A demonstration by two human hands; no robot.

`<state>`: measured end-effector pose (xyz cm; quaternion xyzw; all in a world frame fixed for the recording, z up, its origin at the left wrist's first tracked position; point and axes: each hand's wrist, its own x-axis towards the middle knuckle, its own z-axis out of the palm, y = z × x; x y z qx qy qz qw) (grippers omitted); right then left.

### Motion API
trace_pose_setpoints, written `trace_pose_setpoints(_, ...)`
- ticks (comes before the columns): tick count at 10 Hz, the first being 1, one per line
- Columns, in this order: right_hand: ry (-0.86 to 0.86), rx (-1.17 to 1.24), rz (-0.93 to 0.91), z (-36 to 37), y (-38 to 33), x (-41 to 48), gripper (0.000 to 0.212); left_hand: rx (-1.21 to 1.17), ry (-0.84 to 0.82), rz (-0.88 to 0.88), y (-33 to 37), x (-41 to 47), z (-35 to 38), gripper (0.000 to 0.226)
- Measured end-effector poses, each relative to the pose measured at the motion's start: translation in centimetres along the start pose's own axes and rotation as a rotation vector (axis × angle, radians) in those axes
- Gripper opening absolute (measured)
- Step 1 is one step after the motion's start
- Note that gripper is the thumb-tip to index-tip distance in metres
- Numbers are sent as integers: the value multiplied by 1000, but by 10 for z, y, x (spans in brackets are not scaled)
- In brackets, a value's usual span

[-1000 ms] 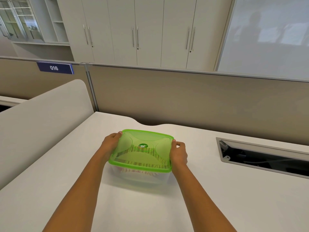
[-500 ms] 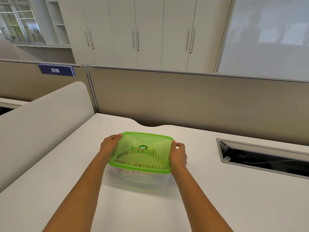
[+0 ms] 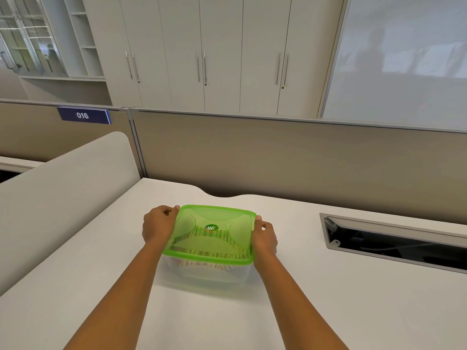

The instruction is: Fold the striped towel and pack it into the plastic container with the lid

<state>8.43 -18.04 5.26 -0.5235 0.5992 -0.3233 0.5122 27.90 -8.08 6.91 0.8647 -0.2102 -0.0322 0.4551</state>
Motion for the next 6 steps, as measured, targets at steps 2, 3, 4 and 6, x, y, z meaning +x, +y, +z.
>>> trace_pose_setpoints(2,-22,-17,-32,-14,-3,-11,44,-16,22,-23,0,-10,-7,38)
trace_pose_setpoints(3,-71,42,-52,-23,-4,-21,42,-27,9,33,0,-19,-13,40)
trace_pose_setpoints(4,-145,87,-97,-36,-5,-38,40,-6,-18,127,0,-32,-20,38)
trace_pose_setpoints(6,-304,25,-189,-61,-4,-62,43,152,-143,233,4,-54,-26,45)
